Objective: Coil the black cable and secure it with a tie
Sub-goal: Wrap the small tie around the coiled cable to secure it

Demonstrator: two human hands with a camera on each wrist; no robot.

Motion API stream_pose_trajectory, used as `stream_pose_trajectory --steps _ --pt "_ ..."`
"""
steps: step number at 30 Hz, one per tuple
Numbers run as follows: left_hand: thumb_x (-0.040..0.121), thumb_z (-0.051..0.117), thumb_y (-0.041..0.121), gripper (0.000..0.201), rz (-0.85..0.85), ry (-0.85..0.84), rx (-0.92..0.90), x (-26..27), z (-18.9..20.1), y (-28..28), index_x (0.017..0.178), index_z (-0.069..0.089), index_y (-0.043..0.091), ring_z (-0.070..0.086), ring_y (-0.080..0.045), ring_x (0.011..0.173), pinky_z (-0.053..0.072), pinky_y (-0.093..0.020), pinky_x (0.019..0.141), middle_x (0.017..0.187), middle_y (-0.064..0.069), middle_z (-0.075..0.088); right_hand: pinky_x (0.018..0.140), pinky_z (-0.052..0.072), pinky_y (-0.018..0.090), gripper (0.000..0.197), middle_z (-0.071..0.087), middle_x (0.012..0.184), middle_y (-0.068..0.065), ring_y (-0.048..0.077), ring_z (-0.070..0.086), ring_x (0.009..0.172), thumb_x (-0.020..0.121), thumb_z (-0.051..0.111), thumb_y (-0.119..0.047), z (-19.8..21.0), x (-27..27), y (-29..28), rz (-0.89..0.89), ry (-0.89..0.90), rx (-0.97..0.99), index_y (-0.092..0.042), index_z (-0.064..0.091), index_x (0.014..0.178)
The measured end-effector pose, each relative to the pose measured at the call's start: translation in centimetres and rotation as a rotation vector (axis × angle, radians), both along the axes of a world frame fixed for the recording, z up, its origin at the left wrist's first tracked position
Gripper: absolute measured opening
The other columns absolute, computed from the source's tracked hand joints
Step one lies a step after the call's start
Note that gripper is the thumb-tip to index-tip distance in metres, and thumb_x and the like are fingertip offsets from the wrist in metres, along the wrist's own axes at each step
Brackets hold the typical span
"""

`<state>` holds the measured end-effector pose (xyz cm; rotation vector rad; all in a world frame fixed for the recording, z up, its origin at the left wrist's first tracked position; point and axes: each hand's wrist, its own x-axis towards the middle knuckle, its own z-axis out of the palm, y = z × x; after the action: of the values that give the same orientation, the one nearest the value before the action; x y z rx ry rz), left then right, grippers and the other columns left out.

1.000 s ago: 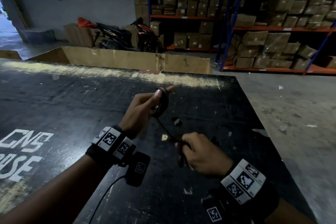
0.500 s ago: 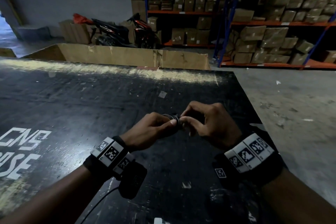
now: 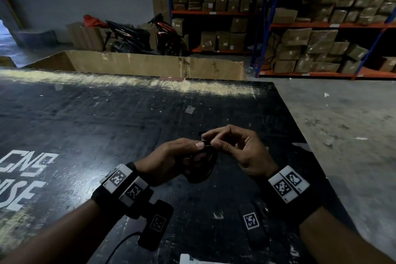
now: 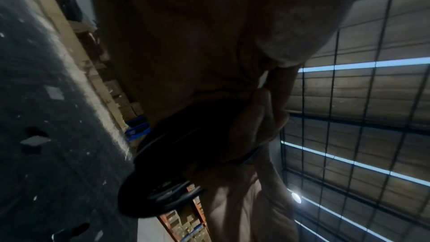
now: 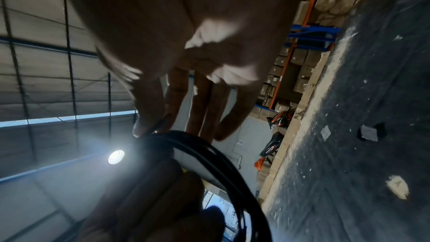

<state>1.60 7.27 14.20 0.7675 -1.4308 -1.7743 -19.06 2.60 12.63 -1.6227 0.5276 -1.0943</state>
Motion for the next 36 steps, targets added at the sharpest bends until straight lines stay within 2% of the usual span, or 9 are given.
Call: stream_pose_trajectory --steps 4,10,15,21,24,26,29,32,36 --pt "0.098 0.04 0.021 0.037 0.007 0.078 0.079 -0.3 -0.3 0.1 0.063 0.048 0.016 0.014 -0.022 0.055 0.019 -0.034 0.058 0.06 -0.006 0.016 0.085 0.06 0.036 0.012 0.077 0.106 0.015 0.028 0.073 0.101 0.085 0.068 -0.009 0.1 0.1 1.0 0.127 -0.106 0.127 0.0 0.063 0.092" --pt "0.095 0.041 0.024 0.035 0.055 0.142 0.179 -0.9 -1.7 0.8 0.061 0.043 0.016 0.028 -0.01 0.048 0.029 -0.024 0.054 0.052 0.005 0.03 0.087 0.059 0.029 0.02 0.08 0.1 0.01 0.022 0.076 0.098 0.079 0.075 -0.01 -1.2 -0.5 2.3 -0.036 -0.072 0.007 -0.002 0.077 0.098" --pt "0.086 0.053 0.027 0.022 0.222 0.04 0.251 -1.2 -4.5 1.2 0.069 0.055 0.012 0.03 -0.013 0.053 0.023 -0.03 0.058 0.057 0.001 0.034 0.087 0.061 0.034 0.022 0.08 0.1 0.009 0.023 0.077 0.097 0.078 0.08 -0.005 -4.7 -0.6 3.5 -0.187 -0.008 -0.068 0.001 0.079 0.099" --pt "0.101 0.048 0.035 0.033 0.255 -0.268 -0.07 -1.8 -7.8 1.1 0.093 0.06 0.006 0.041 -0.011 0.063 0.034 -0.023 0.059 0.071 0.004 0.05 0.08 0.061 0.029 0.017 0.079 0.093 -0.004 0.011 0.076 0.09 0.08 0.082 -0.009 -8.2 -0.7 4.3 -0.39 0.137 -0.167 -0.012 0.083 0.096" --pt "0.106 0.045 0.046 0.051 0.229 -0.405 -0.227 -2.1 -8.6 0.7 0.104 0.067 0.0 0.052 -0.018 0.075 0.042 -0.035 0.068 0.081 -0.014 0.061 0.078 0.061 0.027 0.016 0.079 0.092 0.001 0.012 0.076 0.088 0.079 0.082 -0.004 -8.9 -0.9 4.1 -0.395 0.123 -0.14 -0.008 0.082 0.095" --pt "0.105 0.044 0.049 0.054 0.22 -0.399 -0.235 -2.3 -8.6 0.4 0.111 0.067 0.0 0.049 -0.02 0.067 0.039 -0.038 0.059 0.074 -0.015 0.057 0.077 0.061 0.025 0.018 0.079 0.094 0.009 0.017 0.077 0.087 0.078 0.08 0.003 -9.1 -0.9 3.8 -0.373 0.013 -0.036 0.0 0.081 0.096" --pt "0.106 0.044 0.041 0.045 0.245 -0.322 -0.2 -2.8 -8.7 -0.1 0.106 0.067 0.002 0.038 -0.013 0.054 0.029 -0.032 0.049 0.064 0.003 0.045 0.077 0.062 0.028 0.019 0.079 0.097 0.019 0.026 0.078 0.087 0.078 0.078 0.007 -9.1 -0.9 3.6 -0.352 -0.157 0.097 0.009 0.077 0.097" --pt "0.106 0.045 0.036 0.033 0.264 -0.242 -0.195 -3.6 -8.9 -0.5 0.092 0.067 0.015 0.036 -0.018 0.056 0.026 -0.034 0.049 0.066 0.0 0.044 0.078 0.062 0.03 0.014 0.08 0.093 0.017 0.027 0.078 0.088 0.078 0.077 0.007 -9.2 -1.1 3.1 -0.379 -0.178 0.15 0.008 0.078 0.092" --pt "0.104 0.048 0.043 0.045 0.242 -0.305 -0.228 -3.3 -9.3 -1.7 0.096 0.062 0.001 0.042 -0.024 0.07 0.034 -0.039 0.06 0.079 -0.01 0.049 0.084 0.062 0.038 0.014 0.08 0.094 0.017 0.031 0.078 0.091 0.078 0.079 0.005 -9.3 -1.5 2.1 -0.377 -0.119 0.194 0.007 0.079 0.091"
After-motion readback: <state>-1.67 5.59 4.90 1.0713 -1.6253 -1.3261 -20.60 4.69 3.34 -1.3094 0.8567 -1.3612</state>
